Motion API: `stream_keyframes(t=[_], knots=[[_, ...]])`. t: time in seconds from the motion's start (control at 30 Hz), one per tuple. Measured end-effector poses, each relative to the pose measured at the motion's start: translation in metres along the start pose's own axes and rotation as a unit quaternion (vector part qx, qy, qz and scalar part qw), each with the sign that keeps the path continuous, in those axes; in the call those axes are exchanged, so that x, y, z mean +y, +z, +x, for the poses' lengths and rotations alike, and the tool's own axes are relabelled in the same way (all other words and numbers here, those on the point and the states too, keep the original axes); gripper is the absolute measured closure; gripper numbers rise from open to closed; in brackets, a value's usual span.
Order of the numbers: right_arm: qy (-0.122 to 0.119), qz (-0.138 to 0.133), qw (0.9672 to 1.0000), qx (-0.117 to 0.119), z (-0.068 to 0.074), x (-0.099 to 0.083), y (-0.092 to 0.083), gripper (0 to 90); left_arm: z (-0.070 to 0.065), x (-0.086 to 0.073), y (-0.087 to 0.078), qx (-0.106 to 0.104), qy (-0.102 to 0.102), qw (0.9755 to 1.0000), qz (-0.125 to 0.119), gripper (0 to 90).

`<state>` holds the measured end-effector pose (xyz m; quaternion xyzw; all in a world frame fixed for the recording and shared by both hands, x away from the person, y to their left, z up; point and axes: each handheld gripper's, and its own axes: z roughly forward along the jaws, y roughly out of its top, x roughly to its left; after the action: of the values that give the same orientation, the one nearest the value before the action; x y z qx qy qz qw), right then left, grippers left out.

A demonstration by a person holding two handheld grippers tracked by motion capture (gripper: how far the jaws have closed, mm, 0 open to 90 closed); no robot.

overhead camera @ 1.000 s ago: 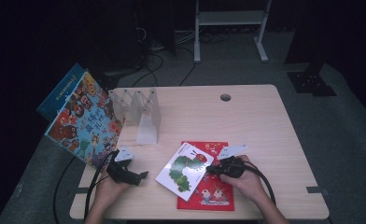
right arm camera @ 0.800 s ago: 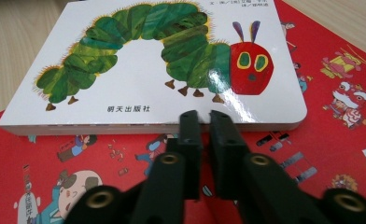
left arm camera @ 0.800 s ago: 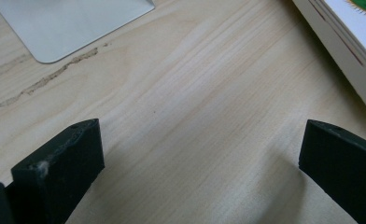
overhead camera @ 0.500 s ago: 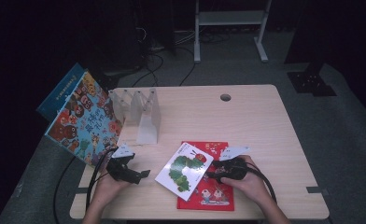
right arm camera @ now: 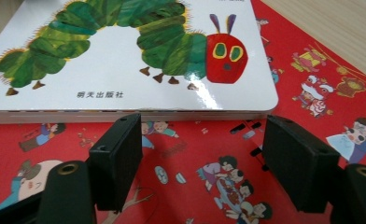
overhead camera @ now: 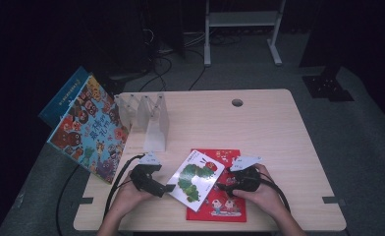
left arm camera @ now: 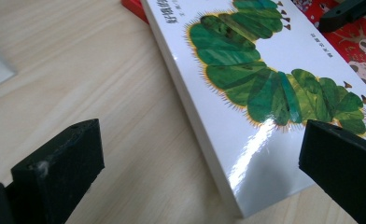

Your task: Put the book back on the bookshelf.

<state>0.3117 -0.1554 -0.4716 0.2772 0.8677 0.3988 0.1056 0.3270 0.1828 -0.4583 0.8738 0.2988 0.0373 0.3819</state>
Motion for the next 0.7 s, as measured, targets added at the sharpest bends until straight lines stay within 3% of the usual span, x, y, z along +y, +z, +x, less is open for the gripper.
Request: stream_keyframes(t=[0.2, 0.57, 0.7], knots=[[-0.023, 0.007, 0.9997, -0.007, 0.011, 0.000, 0.003, 22.5, -0.005, 0.003, 0.012, -0.015, -0.002, 0.9998, 0.015, 0.0], [-0.017, -0.004, 0.9997, -0.015, 0.012, -0.002, 0.007, 13.9, -0.009, 0.007, 0.022, -0.053, -0.026, 0.9979, 0.028, 0.0], [-0.013, -0.015, 0.9997, -0.018, 0.014, -0.004, 0.008, 12.6, -0.011, 0.009, 0.026, -0.063, -0.024, 0.9972, 0.033, 0.0]])
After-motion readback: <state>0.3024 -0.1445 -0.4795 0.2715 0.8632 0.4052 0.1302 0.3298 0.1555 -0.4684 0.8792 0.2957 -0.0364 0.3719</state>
